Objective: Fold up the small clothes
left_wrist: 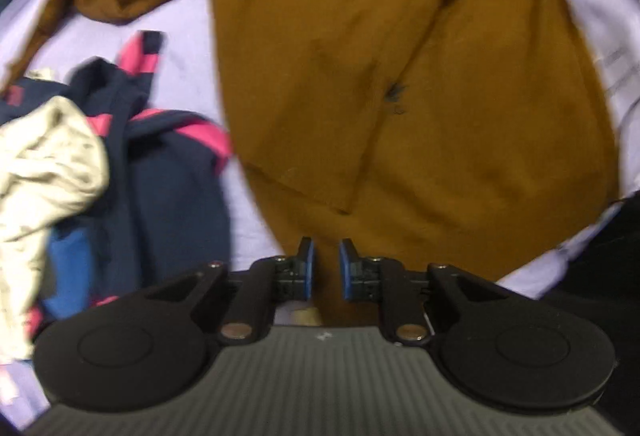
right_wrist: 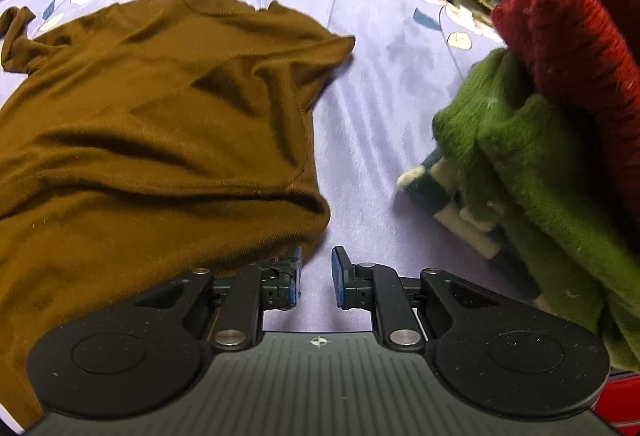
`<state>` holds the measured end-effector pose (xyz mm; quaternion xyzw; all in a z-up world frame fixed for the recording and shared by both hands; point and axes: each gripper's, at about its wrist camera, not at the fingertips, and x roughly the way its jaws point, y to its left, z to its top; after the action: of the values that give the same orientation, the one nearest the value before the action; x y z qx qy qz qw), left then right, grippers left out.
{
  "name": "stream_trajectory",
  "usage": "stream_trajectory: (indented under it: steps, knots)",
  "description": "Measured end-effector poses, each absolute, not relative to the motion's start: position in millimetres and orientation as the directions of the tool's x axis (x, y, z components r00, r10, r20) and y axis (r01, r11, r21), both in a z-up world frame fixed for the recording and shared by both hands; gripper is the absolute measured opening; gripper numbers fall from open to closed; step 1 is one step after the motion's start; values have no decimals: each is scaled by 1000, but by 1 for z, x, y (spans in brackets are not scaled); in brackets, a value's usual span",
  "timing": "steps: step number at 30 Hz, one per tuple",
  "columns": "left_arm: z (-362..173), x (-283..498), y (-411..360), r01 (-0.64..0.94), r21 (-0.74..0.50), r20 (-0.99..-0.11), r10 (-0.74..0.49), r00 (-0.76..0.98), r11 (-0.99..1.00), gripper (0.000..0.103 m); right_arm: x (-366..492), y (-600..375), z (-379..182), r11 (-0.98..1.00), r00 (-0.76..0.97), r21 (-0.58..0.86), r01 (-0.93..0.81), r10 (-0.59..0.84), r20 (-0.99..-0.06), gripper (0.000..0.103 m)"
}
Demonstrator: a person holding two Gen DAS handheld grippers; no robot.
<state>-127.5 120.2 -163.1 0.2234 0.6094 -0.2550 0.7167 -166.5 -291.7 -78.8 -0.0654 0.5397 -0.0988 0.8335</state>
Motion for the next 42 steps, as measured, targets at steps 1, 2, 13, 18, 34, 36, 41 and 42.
stream_trajectory:
  steps: [1,2,13,18,34,36,41,42]
  knots:
    - [-157,-125,120,624,26,-980,-103,170,781,14,-165,-292,-78,974,404,-201,105,-226,-886,25]
    - [-150,-121,120,601,11,-970,-136,199,799,15,-162,-294,-77,977,406,-170,126,-208,-890,25]
    - [-182,-95,75,542,7,-968,-130,215,840,23,-132,-280,-93,965,489,-228,128,-261,-832,24]
    - [-186,-99,70,545,48,-964,-103,244,837,24,-90,-296,-89,962,547,-149,229,-254,-798,56]
    - [-188,-96,73,545,53,-966,-94,239,837,32,-5,-368,-131,842,470,189,505,-85,-879,7]
    - [-189,-95,72,556,60,-967,-90,238,829,33,-2,-360,-119,872,494,78,483,-198,-847,7]
    - [-192,-96,69,589,91,-965,-75,251,803,35,24,-342,-126,855,417,-240,459,-446,-792,5]
    - [-192,-96,68,593,95,-965,-71,251,800,36,25,-340,-128,849,404,-253,464,-457,-792,11]
